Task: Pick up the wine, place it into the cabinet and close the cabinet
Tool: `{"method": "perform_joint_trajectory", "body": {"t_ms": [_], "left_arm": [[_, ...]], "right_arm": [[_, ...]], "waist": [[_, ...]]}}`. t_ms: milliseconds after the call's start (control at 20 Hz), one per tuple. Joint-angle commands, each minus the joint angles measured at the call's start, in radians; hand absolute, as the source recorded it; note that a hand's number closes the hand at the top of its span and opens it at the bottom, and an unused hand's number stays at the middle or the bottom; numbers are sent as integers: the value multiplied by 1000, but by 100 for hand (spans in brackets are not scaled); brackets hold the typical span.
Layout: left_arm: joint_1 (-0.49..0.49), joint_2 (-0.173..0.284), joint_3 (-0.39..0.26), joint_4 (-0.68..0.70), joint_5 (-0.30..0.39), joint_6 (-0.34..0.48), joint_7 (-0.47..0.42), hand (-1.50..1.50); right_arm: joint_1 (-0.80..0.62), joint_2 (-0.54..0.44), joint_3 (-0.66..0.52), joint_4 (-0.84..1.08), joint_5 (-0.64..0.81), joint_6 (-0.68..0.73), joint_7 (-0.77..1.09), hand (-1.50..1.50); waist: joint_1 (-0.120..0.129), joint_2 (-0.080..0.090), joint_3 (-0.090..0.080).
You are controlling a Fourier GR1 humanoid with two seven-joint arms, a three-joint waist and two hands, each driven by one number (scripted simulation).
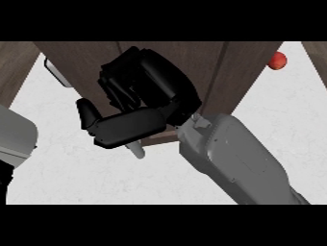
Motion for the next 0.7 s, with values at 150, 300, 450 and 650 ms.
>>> {"method": "perform_joint_trajectory", "body": {"t_ms": [150,300,450,650], "left_arm": [[-27,-3,14,-36,19,30,61,150],[-45,-26,4,35,-37,10,-1,150],[-60,-36,-19,7,-46,37,32,150],[-15,-25,-2,-2,-34,5,22,150]], "right_arm": [[22,-52,-109,198,21,73,-78,150],[23,-41,-117,272,40,111,-147,150],[-42,-77,-173,340,21,157,-141,150],[-32,-123,-185,373,30,198,-156,150]], "waist": [[2,24,-1],[-1,27,-2],[3,30,-2],[9,28,-2]]}}
